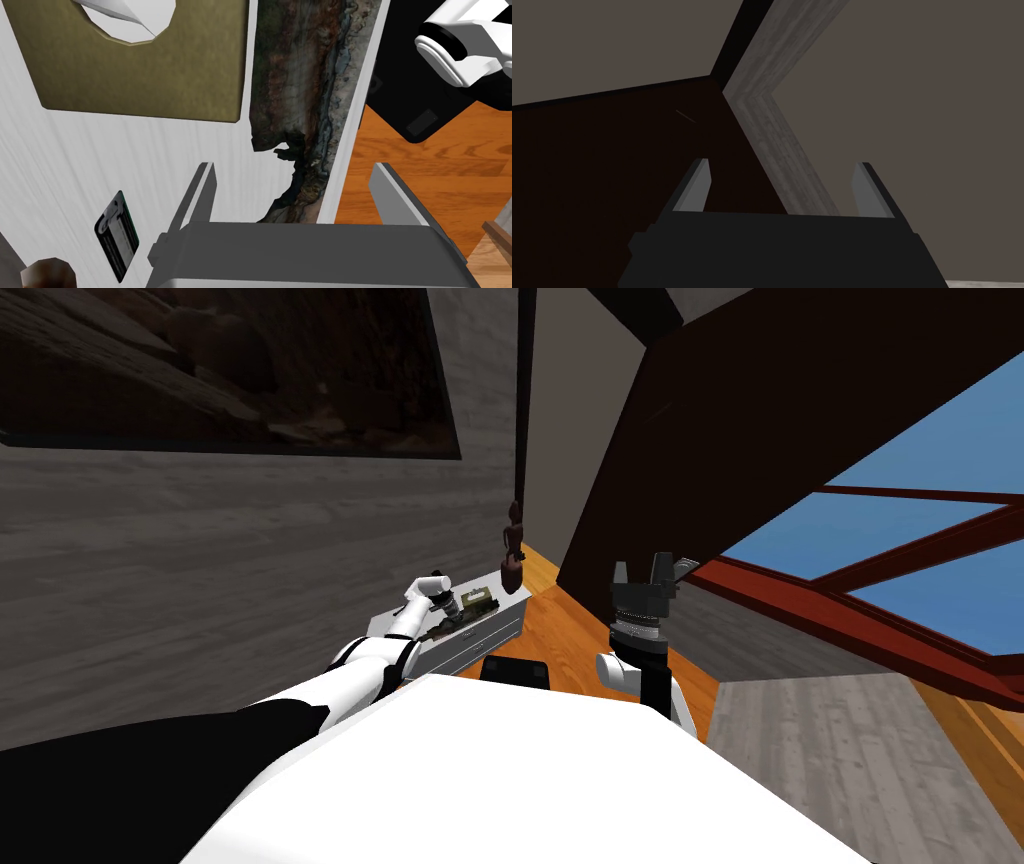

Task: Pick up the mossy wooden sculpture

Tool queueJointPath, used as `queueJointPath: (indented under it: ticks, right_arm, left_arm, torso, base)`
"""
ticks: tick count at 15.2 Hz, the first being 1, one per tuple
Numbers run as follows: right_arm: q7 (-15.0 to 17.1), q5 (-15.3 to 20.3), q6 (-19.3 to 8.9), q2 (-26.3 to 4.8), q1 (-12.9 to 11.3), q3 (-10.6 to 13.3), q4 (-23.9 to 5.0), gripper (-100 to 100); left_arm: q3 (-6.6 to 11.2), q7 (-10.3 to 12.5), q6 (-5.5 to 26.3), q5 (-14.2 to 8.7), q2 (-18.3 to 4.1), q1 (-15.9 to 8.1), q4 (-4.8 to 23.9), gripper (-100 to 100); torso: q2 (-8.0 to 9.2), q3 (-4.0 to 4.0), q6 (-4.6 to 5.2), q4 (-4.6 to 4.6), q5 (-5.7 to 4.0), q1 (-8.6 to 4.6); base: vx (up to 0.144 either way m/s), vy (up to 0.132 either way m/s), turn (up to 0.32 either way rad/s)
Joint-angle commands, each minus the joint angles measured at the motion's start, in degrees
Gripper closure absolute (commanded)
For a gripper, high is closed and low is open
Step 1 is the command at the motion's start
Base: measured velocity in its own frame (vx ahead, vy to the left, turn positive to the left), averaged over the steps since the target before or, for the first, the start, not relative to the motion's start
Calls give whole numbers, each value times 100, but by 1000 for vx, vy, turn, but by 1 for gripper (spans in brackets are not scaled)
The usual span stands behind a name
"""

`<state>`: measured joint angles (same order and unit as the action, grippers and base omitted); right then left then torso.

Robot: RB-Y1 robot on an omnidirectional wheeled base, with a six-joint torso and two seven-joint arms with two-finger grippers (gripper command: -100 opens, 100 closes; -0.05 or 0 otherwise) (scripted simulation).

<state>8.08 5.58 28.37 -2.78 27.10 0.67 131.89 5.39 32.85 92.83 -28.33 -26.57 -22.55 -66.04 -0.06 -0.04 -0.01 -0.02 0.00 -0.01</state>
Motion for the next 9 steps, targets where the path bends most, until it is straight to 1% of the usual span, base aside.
queueJointPath:
  ticks: [1, 5, 6, 7, 9]
  right_arm:
    - [0, 0, 0, 0, 0, 0, 0, 0]
    - [0, 0, 0, 0, 0, 0, 0, 0]
    - [0, 0, 0, 0, 0, 0, 0, 0]
    - [0, 0, 0, 0, 0, 0, 0, 0]
    - [0, 0, 0, 0, 0, 0, 0, 0]
  left_arm:
    - [-4, -53, -168, 43, 56, 42, 122, -100]
    - [-11, -134, -421, 108, 141, 105, 306, -100]
    - [-9, -93, -308, 86, 114, 87, 220, -100]
    - [-10, -100, -331, 90, 119, 93, 227, 100]
    - [-9, -100, -333, 90, 117, 93, 226, 100]
  torso:
    - [0, 0, 0, 0, 0, 0]
    - [-4, -2, 0, -1, 0, -2]
    - [-3, -2, 0, -1, 0, -1]
    - [-2, -1, 0, 0, 0, -1]
    - [1, 1, 0, 0, 0, -2]
  base:
    - [7, 0, -1]
    - [16, -2, 1]
    - [8, -1, 1]
    - [0, 0, 0]
    - [0, 0, 0]
